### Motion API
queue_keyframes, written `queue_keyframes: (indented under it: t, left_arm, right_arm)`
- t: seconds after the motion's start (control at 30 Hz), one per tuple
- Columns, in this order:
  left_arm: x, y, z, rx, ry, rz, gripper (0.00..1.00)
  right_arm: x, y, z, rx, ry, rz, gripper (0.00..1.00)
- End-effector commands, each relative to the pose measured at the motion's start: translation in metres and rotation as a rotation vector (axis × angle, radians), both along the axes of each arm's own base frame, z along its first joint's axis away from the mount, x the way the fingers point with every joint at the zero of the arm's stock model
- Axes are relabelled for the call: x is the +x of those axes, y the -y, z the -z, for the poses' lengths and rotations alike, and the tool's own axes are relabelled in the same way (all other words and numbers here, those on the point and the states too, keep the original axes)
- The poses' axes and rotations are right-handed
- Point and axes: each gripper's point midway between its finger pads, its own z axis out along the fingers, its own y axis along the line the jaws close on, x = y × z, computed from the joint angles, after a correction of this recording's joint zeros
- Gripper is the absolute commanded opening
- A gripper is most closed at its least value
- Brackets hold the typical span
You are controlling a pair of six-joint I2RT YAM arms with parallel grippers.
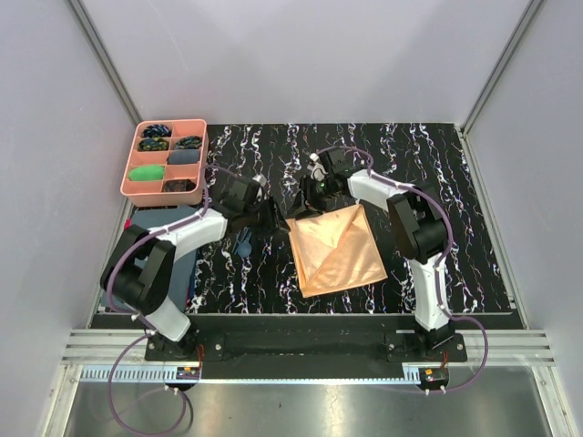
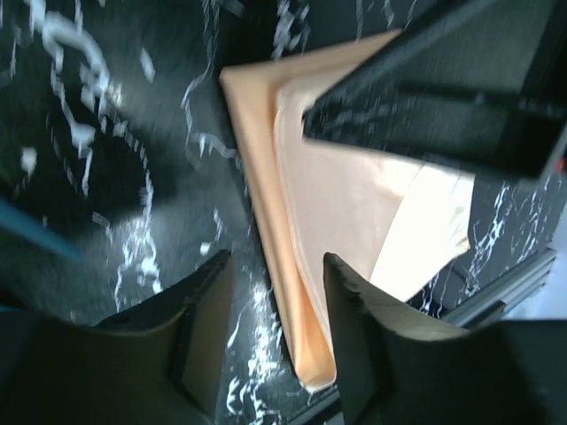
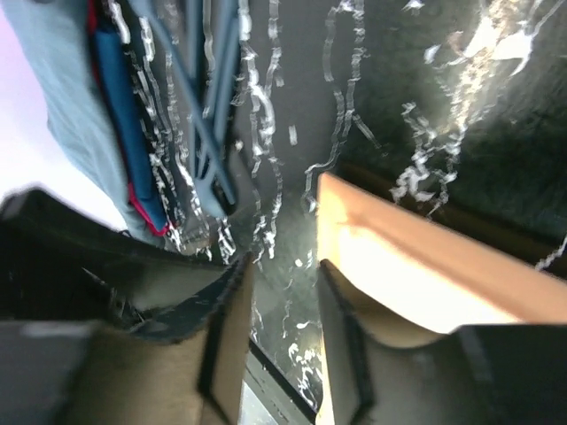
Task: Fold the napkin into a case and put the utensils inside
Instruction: Fold the top corner of the square-folded napkin at the center of the board.
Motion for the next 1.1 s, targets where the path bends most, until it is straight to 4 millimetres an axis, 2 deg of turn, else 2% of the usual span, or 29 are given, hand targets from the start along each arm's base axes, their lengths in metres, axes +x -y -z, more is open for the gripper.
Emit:
queue_keyframes:
  t: [0.0, 0.03, 0.07, 0.1, 0.13, 0.17, 0.2, 0.23, 0.3, 0.33, 0.5, 0.57, 0.63, 0.8, 1.07]
  left_arm:
    - [0.030, 0.006, -0.007, 0.045, 0.064, 0.028, 0.53]
    - [0.038, 0.010, -0.013, 0.044, 0.081, 0.035, 0.54]
    - [0.043, 0.009, -0.011, 0.069, 0.087, 0.034, 0.53]
    - [0.044, 0.007, 0.000, 0.102, 0.061, 0.031, 0.54]
    - [0.051, 0.011, -0.004, 0.106, 0.080, 0.033, 0.54]
    - [0.055, 0.011, -0.002, 0.128, 0.086, 0.031, 0.53]
    - [0.054, 0.009, 0.010, 0.157, 0.052, 0.032, 0.52]
    - [0.061, 0.013, 0.006, 0.163, 0.065, 0.029, 0.51]
    - [0.066, 0.018, 0.010, 0.170, 0.059, 0.028, 0.47]
    - [0.067, 0.020, 0.010, 0.168, 0.057, 0.027, 0.45]
    - [0.075, 0.028, 0.001, 0.172, 0.096, 0.014, 0.37]
    - [0.075, 0.032, -0.001, 0.161, 0.100, 0.020, 0.35]
    - [0.077, 0.036, 0.002, 0.156, 0.094, 0.030, 0.35]
    - [0.077, 0.039, 0.016, 0.162, 0.057, 0.042, 0.36]
    - [0.078, 0.041, 0.025, 0.173, 0.041, 0.058, 0.37]
  right_arm:
    - [0.010, 0.017, -0.064, 0.015, 0.128, 0.011, 0.46]
    - [0.011, 0.025, -0.078, 0.017, 0.154, 0.028, 0.47]
    - [0.012, 0.034, -0.080, 0.004, 0.162, 0.049, 0.48]
    - [0.011, 0.051, -0.073, -0.016, 0.142, 0.081, 0.48]
    - [0.010, 0.061, -0.082, -0.013, 0.161, 0.101, 0.48]
    - [0.010, 0.070, -0.079, -0.027, 0.159, 0.117, 0.48]
    - [0.007, 0.086, -0.070, -0.046, 0.142, 0.145, 0.48]
    - [0.006, 0.095, -0.071, -0.058, 0.151, 0.162, 0.48]
    - [-0.001, 0.109, -0.059, -0.090, 0.145, 0.172, 0.46]
    - [-0.002, 0.116, -0.060, -0.092, 0.153, 0.181, 0.46]
    - [-0.014, 0.131, -0.033, -0.129, 0.117, 0.180, 0.38]
    - [-0.012, 0.135, -0.023, -0.143, 0.103, 0.189, 0.31]
    - [-0.010, 0.138, -0.017, -0.157, 0.102, 0.197, 0.28]
    - [-0.003, 0.143, -0.021, -0.163, 0.123, 0.223, 0.28]
    - [0.012, 0.158, -0.020, -0.175, 0.127, 0.280, 0.28]
